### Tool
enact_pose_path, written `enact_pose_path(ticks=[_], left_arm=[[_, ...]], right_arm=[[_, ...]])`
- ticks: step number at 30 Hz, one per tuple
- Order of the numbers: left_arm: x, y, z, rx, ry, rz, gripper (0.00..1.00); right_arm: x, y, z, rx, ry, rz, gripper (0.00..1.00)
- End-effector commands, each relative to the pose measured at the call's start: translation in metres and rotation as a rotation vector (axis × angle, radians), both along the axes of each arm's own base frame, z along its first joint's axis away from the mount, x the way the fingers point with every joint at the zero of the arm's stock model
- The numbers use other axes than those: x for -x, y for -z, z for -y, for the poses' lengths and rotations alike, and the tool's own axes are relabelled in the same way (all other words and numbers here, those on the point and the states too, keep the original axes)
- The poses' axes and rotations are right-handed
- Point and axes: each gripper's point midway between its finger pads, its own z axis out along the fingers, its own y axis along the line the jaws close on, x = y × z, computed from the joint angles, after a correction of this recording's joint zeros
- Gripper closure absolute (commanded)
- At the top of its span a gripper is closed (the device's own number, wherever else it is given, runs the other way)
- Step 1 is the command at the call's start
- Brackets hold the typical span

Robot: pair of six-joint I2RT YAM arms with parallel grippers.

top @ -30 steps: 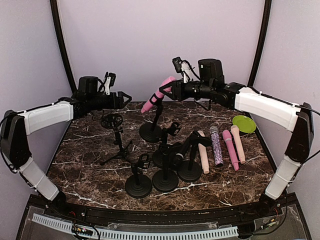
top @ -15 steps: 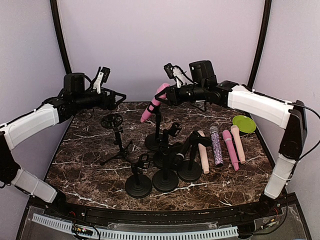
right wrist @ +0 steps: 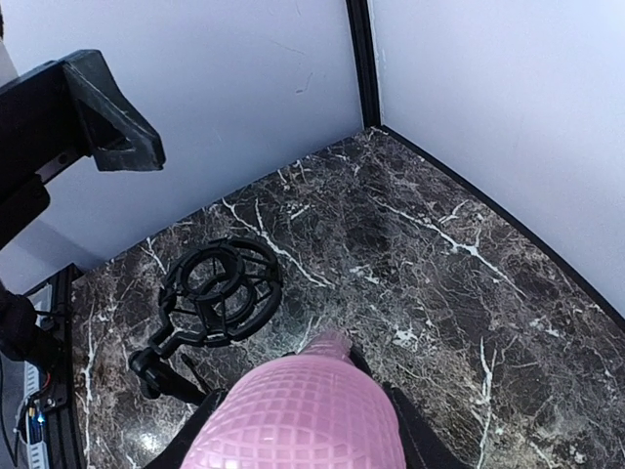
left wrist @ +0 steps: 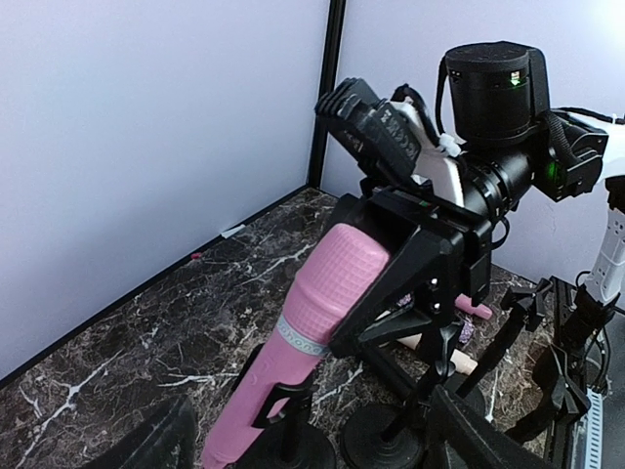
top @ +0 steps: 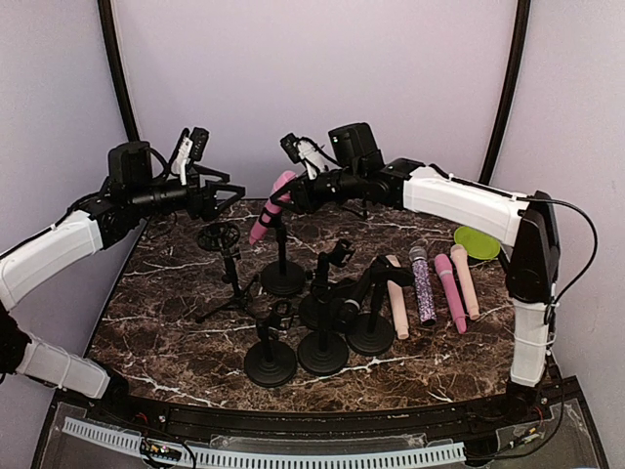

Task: Remove the microphone from the stand
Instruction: Place the microphone stand with the microphone at the center of the board.

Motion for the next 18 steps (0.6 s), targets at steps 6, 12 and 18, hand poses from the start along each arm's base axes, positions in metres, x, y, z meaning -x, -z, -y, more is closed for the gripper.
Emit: enact_pose_path(ticks=[6,12,18], left_arm=[[0.010,0.008,0.011,0.000,0.101,0.025,0.16],[0.007,0.010,0.013,-0.045,0.110,0.032,0.16],[-0.001,0.010,0.020,-0.078,0.089,0.032,0.16]], right_arm=[[-0.004,-0.032,-0.011,-0.066,-0.030,0.119,0.88],[-0.004,-0.033,-0.007,-0.056,-0.016,0.114,0.34],[0.005,-0.054,0.010,-0.102,0.000,0.139,0.10]])
